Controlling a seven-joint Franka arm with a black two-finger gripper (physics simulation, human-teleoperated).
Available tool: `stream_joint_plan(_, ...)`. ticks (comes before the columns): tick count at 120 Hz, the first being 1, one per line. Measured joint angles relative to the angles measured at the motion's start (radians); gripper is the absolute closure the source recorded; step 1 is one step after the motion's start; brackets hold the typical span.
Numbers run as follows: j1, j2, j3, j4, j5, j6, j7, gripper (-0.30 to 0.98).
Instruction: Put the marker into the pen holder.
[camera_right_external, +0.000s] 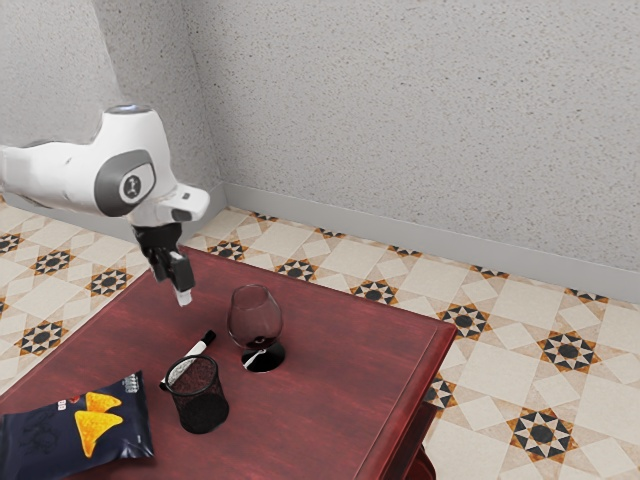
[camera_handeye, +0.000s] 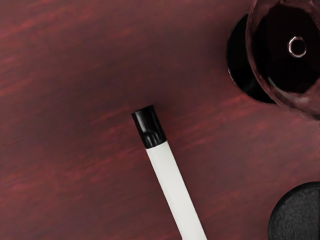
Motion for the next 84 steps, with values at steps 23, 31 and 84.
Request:
stream_joint_plan(23,-0.072,0.051,0.019,-0.064,-0.002,0.164,-0.082,0.0)
stream_joint_plan(31,-0.058,0.056,0.028,-0.106,-0.008,0.212,-0.112,0.05)
stream_joint_plan(84,-0.059,0.157,0.036,-0.13,-0.02,0.337,-0.343,0.37)
